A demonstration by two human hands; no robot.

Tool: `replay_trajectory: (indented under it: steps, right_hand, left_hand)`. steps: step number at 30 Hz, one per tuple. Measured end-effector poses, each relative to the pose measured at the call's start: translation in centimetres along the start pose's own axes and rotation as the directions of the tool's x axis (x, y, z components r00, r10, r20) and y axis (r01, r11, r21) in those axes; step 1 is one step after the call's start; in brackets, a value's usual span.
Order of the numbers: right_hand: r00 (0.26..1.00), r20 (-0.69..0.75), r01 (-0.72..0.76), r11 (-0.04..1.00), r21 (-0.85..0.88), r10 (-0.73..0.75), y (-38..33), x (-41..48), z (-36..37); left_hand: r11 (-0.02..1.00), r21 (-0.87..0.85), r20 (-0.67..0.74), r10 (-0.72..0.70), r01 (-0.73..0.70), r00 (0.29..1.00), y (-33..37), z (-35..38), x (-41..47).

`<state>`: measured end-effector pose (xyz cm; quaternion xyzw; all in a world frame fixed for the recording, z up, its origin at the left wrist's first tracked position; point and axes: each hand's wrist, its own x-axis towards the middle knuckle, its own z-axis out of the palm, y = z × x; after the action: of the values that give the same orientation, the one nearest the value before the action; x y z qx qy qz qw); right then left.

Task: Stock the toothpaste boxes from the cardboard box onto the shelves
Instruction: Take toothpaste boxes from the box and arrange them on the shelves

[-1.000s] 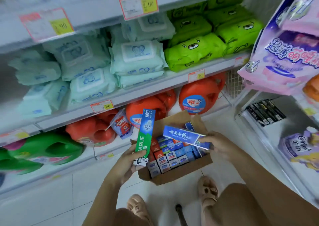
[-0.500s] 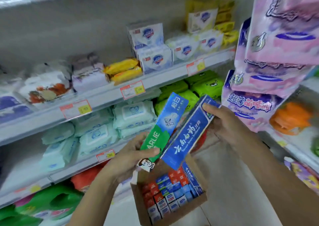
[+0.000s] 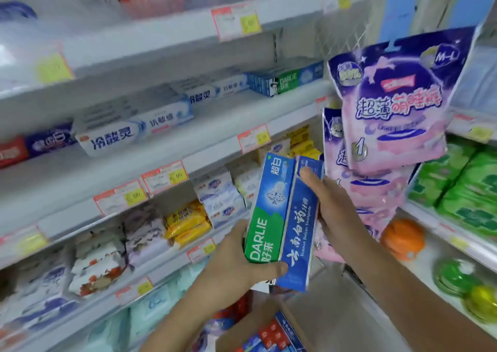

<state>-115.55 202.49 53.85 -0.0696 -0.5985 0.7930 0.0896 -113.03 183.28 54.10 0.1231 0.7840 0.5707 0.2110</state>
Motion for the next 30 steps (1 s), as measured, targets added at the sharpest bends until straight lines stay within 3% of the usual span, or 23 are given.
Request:
replay_trajectory:
  steps: [6,10,13,16,19,24,30]
  right_hand:
    - [0.995,0.09,-0.029,0.999,-0.038,0.032,-5.5,0.2,1.9]
    - [0.999,0.023,-0.041,0.996,-0.074,0.043,-8.6,3.1,1.1]
    - [0.999,-0.032,-0.034,0.996,-0.083,0.031,-8.8,6.0,0.3]
    - [0.996,-0.055,-0.067,0.997,-0.041,0.065,-8.3,8.6,-0.4]
    - [0.991,-0.067,-0.114,0.993,-0.014,0.113,-7.7,9.9,-1.2]
    - [0.998,-0.068,-0.014,0.987,-0.159,0.003,-6.3,11.3,-2.5]
    - [0.988,-0.131,0.056,0.973,-0.226,-0.087,-4.1,13.1,-2.5]
  left_hand:
    - [0.981,0.167,0.099,0.08,-0.096,0.992,11.7,-3.7,2.6]
    - [0.911,0.406,-0.106,0.128,-0.075,0.986,16.5,-4.8,7.3]
    - [0.809,0.578,-0.194,0.263,-0.106,0.945,18.9,-4.7,12.0]
    - [0.684,0.72,-0.205,0.371,-0.117,0.905,20.2,-4.3,16.9]
    - [0.612,0.788,-0.194,0.345,-0.063,0.918,20.3,-3.6,21.5]
    - [0.544,0.838,-0.192,0.368,-0.043,0.91,19.2,-1.6,27.5]
    - [0.357,0.933,-0.216,0.435,0.053,0.874,19.2,-0.3,31.8]
